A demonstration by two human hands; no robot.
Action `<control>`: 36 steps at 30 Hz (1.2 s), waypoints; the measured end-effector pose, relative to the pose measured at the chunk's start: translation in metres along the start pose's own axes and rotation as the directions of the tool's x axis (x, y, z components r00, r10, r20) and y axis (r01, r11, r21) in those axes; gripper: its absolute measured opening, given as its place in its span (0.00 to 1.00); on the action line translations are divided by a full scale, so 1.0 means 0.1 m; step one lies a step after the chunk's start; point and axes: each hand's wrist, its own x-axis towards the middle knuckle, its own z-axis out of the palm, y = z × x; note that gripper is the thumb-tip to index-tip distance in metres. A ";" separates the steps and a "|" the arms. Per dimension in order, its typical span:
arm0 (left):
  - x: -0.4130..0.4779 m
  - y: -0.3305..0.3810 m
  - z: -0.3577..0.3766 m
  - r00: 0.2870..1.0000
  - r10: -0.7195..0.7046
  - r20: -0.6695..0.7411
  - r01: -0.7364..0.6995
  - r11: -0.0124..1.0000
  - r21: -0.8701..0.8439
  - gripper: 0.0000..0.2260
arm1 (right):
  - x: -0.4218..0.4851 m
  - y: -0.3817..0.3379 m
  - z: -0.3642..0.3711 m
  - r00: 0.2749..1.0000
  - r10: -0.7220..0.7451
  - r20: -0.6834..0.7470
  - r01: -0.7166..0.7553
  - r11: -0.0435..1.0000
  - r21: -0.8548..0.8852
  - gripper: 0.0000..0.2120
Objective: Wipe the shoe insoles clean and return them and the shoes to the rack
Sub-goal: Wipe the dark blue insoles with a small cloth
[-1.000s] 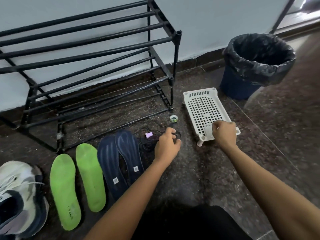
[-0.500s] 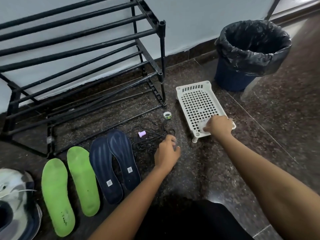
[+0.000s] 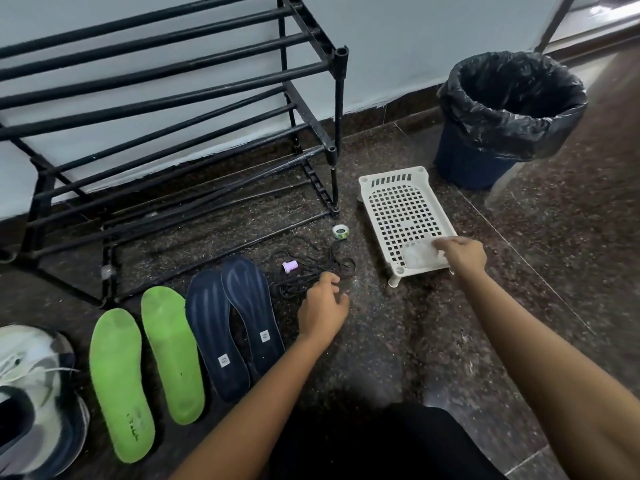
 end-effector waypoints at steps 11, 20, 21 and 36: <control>-0.14 -0.64 -0.50 0.982 -0.156 -0.104 0.144 0.983 -0.117 0.13 | -0.92 -0.21 0.51 0.853 -0.019 0.522 -0.184 0.924 0.334 0.09; -0.43 -1.41 -0.86 0.922 -0.356 -0.152 0.339 0.932 -0.130 0.12 | -1.63 0.29 1.60 0.640 0.218 0.737 -0.208 0.972 -0.107 0.08; -0.45 -1.47 -0.87 0.920 -0.365 -0.141 0.346 0.928 -0.140 0.12 | -1.70 0.34 1.70 0.648 0.218 0.730 -0.167 0.975 -0.144 0.06; -0.57 -1.82 -0.90 0.830 -0.557 0.021 0.437 0.626 -0.646 0.06 | -2.14 0.26 2.11 0.706 -0.062 0.705 0.460 0.797 -0.391 0.10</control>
